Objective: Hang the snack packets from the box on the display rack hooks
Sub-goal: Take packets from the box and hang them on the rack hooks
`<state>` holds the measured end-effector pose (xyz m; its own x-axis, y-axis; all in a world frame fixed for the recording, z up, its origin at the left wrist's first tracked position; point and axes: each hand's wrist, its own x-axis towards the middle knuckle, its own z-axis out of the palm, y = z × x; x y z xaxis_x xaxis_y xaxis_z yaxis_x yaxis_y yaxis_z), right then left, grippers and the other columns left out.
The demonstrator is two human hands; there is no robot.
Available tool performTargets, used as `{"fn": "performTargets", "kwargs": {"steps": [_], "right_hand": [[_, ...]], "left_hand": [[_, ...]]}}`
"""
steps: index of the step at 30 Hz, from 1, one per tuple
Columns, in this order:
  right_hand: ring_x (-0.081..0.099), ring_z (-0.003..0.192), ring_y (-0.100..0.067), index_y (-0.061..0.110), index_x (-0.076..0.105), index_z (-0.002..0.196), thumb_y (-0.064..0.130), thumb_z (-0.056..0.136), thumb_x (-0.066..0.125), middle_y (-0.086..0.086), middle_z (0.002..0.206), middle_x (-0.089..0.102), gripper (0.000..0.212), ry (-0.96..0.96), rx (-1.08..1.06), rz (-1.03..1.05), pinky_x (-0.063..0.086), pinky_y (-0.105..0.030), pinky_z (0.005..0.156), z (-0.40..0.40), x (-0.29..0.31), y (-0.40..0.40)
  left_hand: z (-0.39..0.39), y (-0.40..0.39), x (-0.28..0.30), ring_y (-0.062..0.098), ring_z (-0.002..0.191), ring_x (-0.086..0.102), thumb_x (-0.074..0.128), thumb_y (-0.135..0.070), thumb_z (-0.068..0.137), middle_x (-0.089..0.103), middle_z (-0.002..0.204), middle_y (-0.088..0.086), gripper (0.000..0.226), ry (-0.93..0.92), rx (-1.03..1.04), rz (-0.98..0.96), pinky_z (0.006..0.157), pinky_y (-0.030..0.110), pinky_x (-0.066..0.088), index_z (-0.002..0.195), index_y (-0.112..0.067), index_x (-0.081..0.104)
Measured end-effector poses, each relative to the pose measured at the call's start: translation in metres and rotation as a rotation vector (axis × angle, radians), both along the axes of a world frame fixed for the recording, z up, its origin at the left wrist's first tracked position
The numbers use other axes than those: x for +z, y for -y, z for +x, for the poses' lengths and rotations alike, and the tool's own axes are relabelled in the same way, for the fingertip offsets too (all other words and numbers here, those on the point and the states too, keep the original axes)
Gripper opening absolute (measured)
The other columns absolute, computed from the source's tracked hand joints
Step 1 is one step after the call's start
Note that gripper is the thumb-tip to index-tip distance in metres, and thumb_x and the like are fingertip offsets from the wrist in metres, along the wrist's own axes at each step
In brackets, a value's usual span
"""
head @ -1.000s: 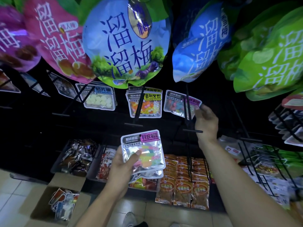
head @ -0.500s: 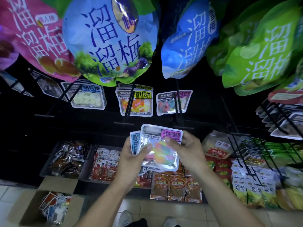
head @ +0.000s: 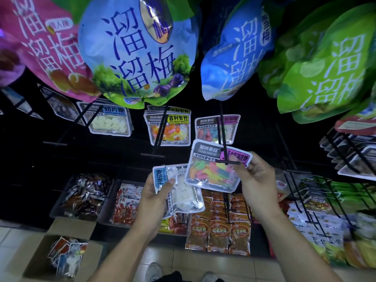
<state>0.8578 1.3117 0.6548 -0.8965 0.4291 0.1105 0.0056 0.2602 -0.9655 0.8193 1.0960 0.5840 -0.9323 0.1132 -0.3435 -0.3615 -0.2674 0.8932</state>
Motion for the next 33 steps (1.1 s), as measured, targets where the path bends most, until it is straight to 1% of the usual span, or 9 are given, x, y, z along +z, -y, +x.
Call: {"fn": "performTargets", "kwargs": {"steps": [3,8,11,14,17,22,25,29,33], "right_hand": [[0.057,0.088,-0.062,0.037,0.073,0.101,0.009,0.102,0.059,-0.027,0.092,0.067,0.031,-0.013,0.003,0.020,0.050,-0.072,0.073,0.000,-0.001,0.000],[0.055,0.087,-0.064,0.028,0.071,0.098,0.023,0.100,0.063,-0.037,0.094,0.061,0.010,-0.006,0.033,0.058,0.049,-0.072,0.073,0.004,0.000,-0.003],[0.059,0.087,-0.056,0.027,0.070,0.093,0.021,0.100,0.063,-0.030,0.089,0.065,0.012,0.006,0.060,0.074,0.056,-0.061,0.075,0.007,0.000,-0.003],[0.061,0.085,-0.052,0.029,0.070,0.091,0.016,0.100,0.062,-0.022,0.086,0.068,0.017,0.014,0.068,0.061,0.053,-0.046,0.069,0.008,0.003,-0.002],[0.068,0.084,-0.037,0.029,0.071,0.090,0.012,0.100,0.062,-0.007,0.085,0.074,0.021,0.011,0.061,0.065,0.055,-0.055,0.078,0.008,0.006,0.002],[0.058,0.089,-0.057,0.025,0.070,0.094,0.017,0.100,0.061,-0.028,0.090,0.066,0.013,0.005,0.046,0.090,0.052,-0.068,0.076,0.008,0.005,-0.002],[0.057,0.088,-0.058,0.026,0.069,0.092,0.019,0.100,0.061,-0.031,0.090,0.063,0.013,0.010,0.040,0.105,0.051,-0.069,0.075,0.010,0.005,-0.004],[0.063,0.085,-0.051,0.032,0.070,0.091,0.018,0.101,0.061,-0.020,0.087,0.069,0.019,0.012,0.045,0.099,0.055,-0.065,0.074,0.012,0.006,-0.003],[0.073,0.086,-0.022,0.034,0.070,0.093,0.012,0.101,0.060,0.005,0.090,0.075,0.025,0.026,0.038,0.082,0.060,-0.052,0.079,0.010,0.007,0.002]], "left_hand": [[-0.001,-0.002,-0.003,0.034,0.114,0.071,0.064,-0.010,0.098,0.075,0.120,0.008,0.030,0.009,0.014,0.003,0.099,0.059,0.054,0.127,-0.019,0.062],[0.000,-0.004,-0.006,0.033,0.111,0.072,0.063,-0.007,0.098,0.076,0.118,0.007,0.029,-0.003,0.005,-0.026,0.096,0.060,0.056,0.124,-0.020,0.063],[0.001,-0.004,-0.006,0.032,0.110,0.073,0.062,-0.005,0.099,0.076,0.118,0.007,0.030,-0.010,-0.001,-0.038,0.094,0.055,0.059,0.126,-0.017,0.062],[0.001,-0.003,-0.004,0.031,0.109,0.073,0.061,-0.005,0.100,0.076,0.118,0.006,0.030,0.000,-0.012,-0.026,0.089,0.050,0.061,0.127,-0.018,0.061],[0.001,-0.003,-0.002,0.031,0.108,0.074,0.061,-0.005,0.099,0.076,0.118,0.008,0.029,0.001,-0.014,-0.019,0.083,0.046,0.063,0.125,-0.017,0.061],[0.001,-0.002,0.001,0.028,0.105,0.075,0.061,-0.004,0.099,0.076,0.117,0.008,0.029,0.012,-0.011,-0.005,0.074,0.040,0.065,0.125,-0.016,0.061],[0.002,0.000,0.000,0.027,0.103,0.076,0.060,-0.004,0.099,0.076,0.117,0.008,0.029,0.024,-0.009,0.016,0.071,0.037,0.064,0.125,-0.016,0.061],[0.002,0.002,-0.002,0.027,0.103,0.076,0.060,-0.003,0.099,0.076,0.118,0.008,0.031,0.034,-0.008,0.032,0.072,0.037,0.064,0.127,-0.016,0.060],[0.002,0.004,-0.006,0.027,0.105,0.075,0.060,-0.003,0.100,0.075,0.120,0.008,0.032,0.041,-0.011,0.038,0.074,0.038,0.065,0.129,-0.016,0.059]]}}
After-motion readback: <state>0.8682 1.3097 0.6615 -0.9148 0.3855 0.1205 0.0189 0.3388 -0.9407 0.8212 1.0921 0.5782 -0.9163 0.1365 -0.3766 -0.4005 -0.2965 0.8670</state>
